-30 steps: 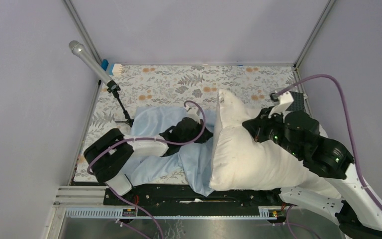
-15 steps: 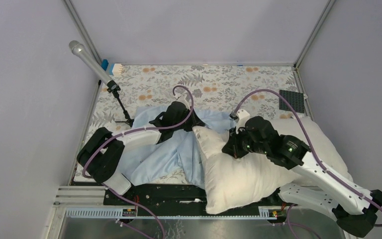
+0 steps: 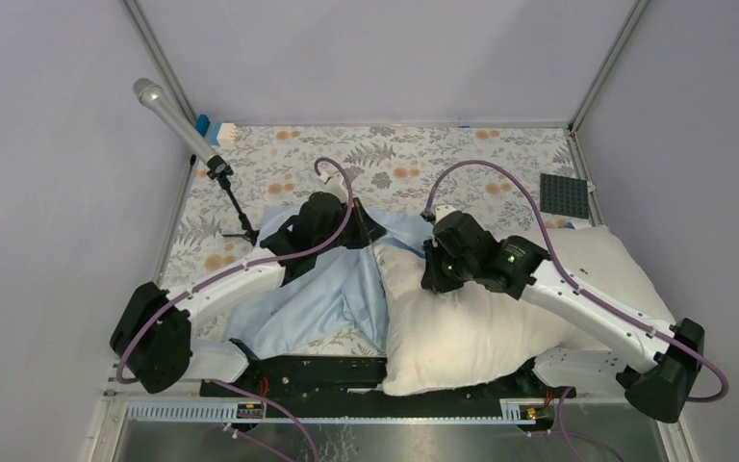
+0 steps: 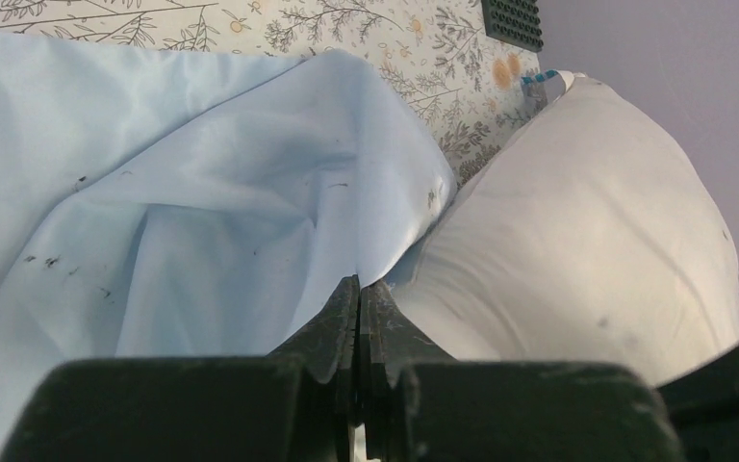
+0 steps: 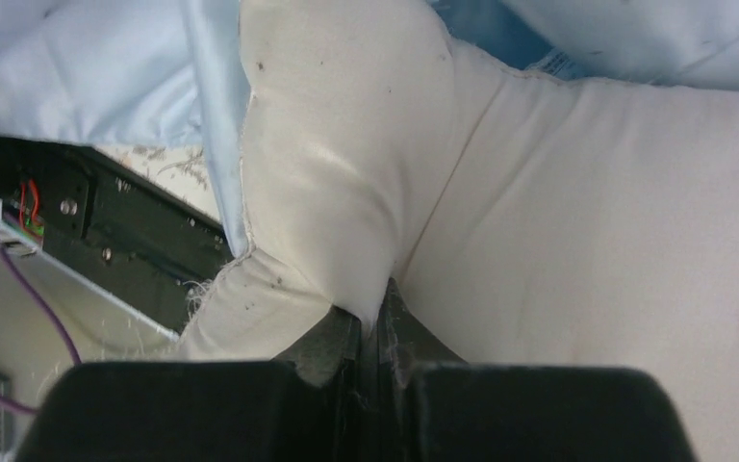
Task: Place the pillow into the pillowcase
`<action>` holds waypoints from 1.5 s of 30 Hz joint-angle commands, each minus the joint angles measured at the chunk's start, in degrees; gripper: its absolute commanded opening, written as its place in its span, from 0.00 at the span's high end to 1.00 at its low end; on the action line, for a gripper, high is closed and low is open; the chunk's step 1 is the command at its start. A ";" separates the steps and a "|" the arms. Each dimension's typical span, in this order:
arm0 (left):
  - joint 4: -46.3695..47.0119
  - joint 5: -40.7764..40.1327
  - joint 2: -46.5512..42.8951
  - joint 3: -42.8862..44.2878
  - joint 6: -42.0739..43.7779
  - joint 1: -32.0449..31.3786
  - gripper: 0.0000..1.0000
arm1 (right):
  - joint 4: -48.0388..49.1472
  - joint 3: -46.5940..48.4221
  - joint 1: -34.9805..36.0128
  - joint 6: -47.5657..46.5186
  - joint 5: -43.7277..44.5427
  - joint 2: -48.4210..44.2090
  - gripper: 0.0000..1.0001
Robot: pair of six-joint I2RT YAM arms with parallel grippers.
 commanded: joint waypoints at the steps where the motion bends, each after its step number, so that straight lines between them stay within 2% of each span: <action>1: -1.73 -1.66 -5.45 -0.38 2.96 -0.51 1.00 | -10.02 5.83 -0.27 1.85 12.30 2.97 1.00; 11: -8.32 -1.72 -11.16 -2.49 6.20 -6.95 1.00 | -9.93 13.83 -4.72 -0.38 14.50 7.90 1.00; 16: -9.43 -0.71 -12.77 -0.05 5.83 -8.41 1.00 | -5.74 8.69 -5.31 0.99 14.25 11.07 1.00; 20: -11.48 -0.08 -12.94 4.30 6.14 -9.80 1.00 | -1.35 2.74 -6.59 3.86 17.40 10.98 1.00; 23: -13.52 -0.76 -13.10 4.93 6.03 -10.21 1.00 | 0.64 2.13 -8.35 5.13 19.07 8.93 1.00; 31: -13.95 -1.34 -6.95 1.54 4.40 -10.13 1.00 | 7.23 6.44 -6.33 3.42 17.99 2.25 1.00; 38: -12.57 1.12 -2.90 1.84 2.93 -8.35 1.00 | 7.41 6.52 -4.62 -1.00 16.12 1.45 0.99; 45: -13.53 2.93 -3.03 2.53 3.85 -5.87 1.00 | 2.70 11.24 1.22 -4.36 14.49 -1.29 0.48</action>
